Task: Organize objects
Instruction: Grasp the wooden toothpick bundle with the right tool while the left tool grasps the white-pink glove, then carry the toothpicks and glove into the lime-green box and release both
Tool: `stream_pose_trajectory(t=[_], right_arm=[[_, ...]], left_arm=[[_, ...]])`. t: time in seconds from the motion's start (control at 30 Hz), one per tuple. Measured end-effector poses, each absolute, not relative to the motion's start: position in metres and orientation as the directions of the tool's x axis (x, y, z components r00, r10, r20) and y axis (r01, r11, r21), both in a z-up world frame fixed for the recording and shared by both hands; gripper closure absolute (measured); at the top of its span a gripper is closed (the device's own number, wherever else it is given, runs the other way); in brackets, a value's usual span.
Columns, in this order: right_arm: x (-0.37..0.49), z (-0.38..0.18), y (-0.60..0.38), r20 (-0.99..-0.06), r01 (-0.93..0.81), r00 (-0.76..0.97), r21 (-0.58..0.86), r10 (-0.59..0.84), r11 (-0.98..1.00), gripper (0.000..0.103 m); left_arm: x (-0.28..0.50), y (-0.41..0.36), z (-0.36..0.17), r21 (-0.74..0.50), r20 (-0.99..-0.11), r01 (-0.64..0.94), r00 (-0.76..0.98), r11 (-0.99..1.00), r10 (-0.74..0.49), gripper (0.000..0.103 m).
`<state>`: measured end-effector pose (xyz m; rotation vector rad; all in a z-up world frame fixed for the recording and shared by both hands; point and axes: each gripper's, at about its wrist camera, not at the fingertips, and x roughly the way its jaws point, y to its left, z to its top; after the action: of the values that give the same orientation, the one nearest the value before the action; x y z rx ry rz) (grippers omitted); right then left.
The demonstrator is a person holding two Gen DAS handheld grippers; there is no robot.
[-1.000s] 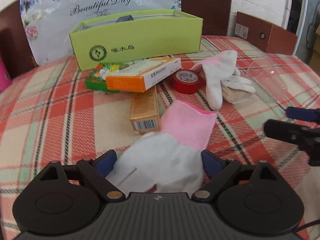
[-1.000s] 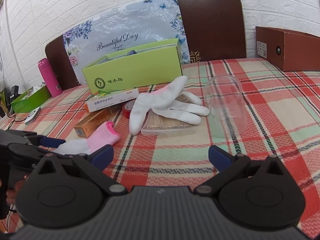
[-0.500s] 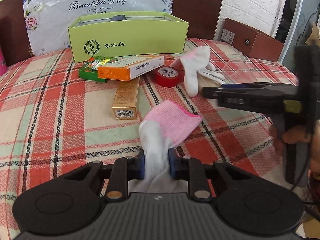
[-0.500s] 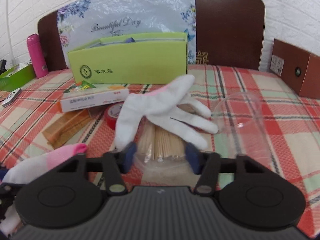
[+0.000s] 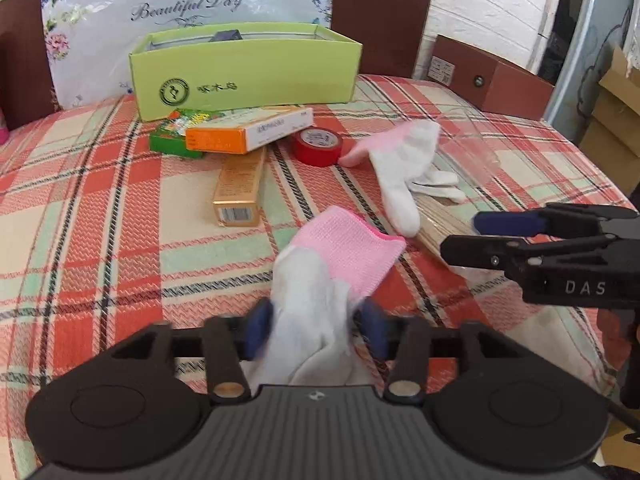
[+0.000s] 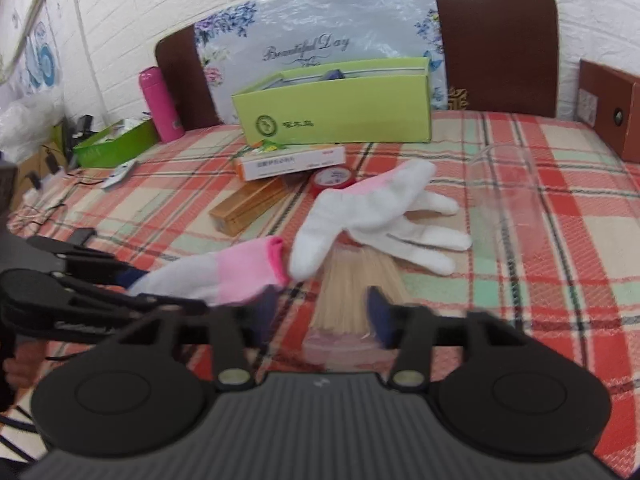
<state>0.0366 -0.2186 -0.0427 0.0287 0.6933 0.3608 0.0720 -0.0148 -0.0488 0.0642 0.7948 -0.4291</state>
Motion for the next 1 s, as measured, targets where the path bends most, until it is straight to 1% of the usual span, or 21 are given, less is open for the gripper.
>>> stream_pose_trajectory(t=[0.03,0.07,0.13,0.17,0.23,0.3,0.37,0.4,0.43,0.47,0.5,0.53,0.57,0.7,0.73,0.77,0.83,0.93,1.0], right_arm=[[0.038,-0.044,-0.217,-0.622,-0.307,0.722,0.107,0.305,0.946,0.043],[0.04,-0.046,-0.215,-0.626,-0.308,0.725,0.079,0.288,0.948,0.043],[0.046,-0.053,-0.217,-0.639,-0.304,0.717,0.073,0.278,0.95,0.043],[0.049,-0.056,-0.218,-0.644,-0.298,0.714,0.074,0.273,0.952,0.043],[0.053,-0.062,-0.219,-0.646,-0.285,0.719,0.066,0.259,0.956,0.034],[0.055,-0.068,-0.219,-0.664,-0.283,0.701,0.076,0.26,0.956,0.029],[0.051,-0.071,-0.216,-0.655,-0.29,0.714,0.046,0.248,0.956,0.032],[0.048,-0.07,-0.213,-0.655,-0.294,0.717,0.026,0.239,0.955,0.044],[0.045,-0.068,-0.212,-0.655,-0.307,0.714,0.026,0.248,0.951,0.055],[0.043,-0.066,-0.212,-0.658,-0.314,0.706,0.042,0.263,0.948,0.058],[0.042,-0.063,-0.212,-0.661,-0.317,0.697,0.063,0.277,0.946,0.066],[0.04,-0.059,-0.212,-0.663,-0.324,0.689,0.078,0.292,0.943,0.074],[0.037,-0.056,-0.213,-0.663,-0.333,0.682,0.095,0.309,0.938,0.076],[0.027,-0.042,-0.213,-0.647,-0.36,0.665,0.159,0.373,0.919,0.079],[0.024,-0.039,-0.214,-0.639,-0.361,0.669,0.167,0.38,0.917,0.08],[0.022,-0.035,-0.214,-0.629,-0.363,0.674,0.176,0.388,0.915,0.08],[0.02,-0.027,-0.214,-0.607,-0.366,0.682,0.201,0.408,0.909,0.08],[0.017,-0.015,-0.215,-0.571,-0.384,0.684,0.247,0.454,0.89,0.08],[0.016,-0.006,-0.215,-0.55,-0.397,0.69,0.255,0.47,0.881,0.08]], left_arm=[[0.073,-0.015,-0.049,-0.096,-0.699,0.389,0.629,0.916,-0.34,0.037],[0.075,-0.015,-0.049,-0.099,-0.697,0.39,0.63,0.915,-0.343,0.037],[0.08,-0.016,-0.052,-0.12,-0.7,0.392,0.618,0.912,-0.358,0.036],[0.081,-0.017,-0.053,-0.121,-0.698,0.393,0.619,0.911,-0.36,0.033],[0.082,-0.02,-0.054,-0.106,-0.692,0.396,0.629,0.912,-0.353,0.031],[0.08,-0.024,-0.056,-0.088,-0.691,0.405,0.633,0.91,-0.349,0.027],[0.078,-0.028,-0.057,-0.061,-0.69,0.417,0.638,0.907,-0.34,0.025],[0.077,-0.029,-0.058,-0.054,-0.692,0.422,0.638,0.905,-0.339,0.026],[0.077,-0.029,-0.057,-0.057,-0.694,0.426,0.633,0.903,-0.343,0.03],[0.077,-0.028,-0.056,-0.061,-0.695,0.429,0.63,0.901,-0.347,0.038],[0.076,-0.027,-0.054,-0.066,-0.697,0.427,0.627,0.902,-0.348,0.042],[0.076,-0.026,-0.053,-0.074,-0.698,0.422,0.625,0.903,-0.349,0.046],[0.077,-0.025,-0.052,-0.084,-0.7,0.416,0.622,0.905,-0.351,0.046],[0.074,-0.023,-0.053,-0.089,-0.699,0.392,0.631,0.916,-0.338,0.046],[0.073,-0.023,-0.053,-0.087,-0.697,0.392,0.633,0.916,-0.337,0.054],[0.072,-0.023,-0.052,-0.092,-0.697,0.392,0.631,0.915,-0.34,0.069],[0.074,-0.019,-0.049,-0.141,-0.699,0.391,0.612,0.91,-0.371,0.08],[0.072,-0.014,-0.04,-0.169,-0.684,0.368,0.624,0.914,-0.378,0.085],[0.07,-0.008,-0.028,-0.182,-0.658,0.355,0.649,0.917,-0.382,0.086]])
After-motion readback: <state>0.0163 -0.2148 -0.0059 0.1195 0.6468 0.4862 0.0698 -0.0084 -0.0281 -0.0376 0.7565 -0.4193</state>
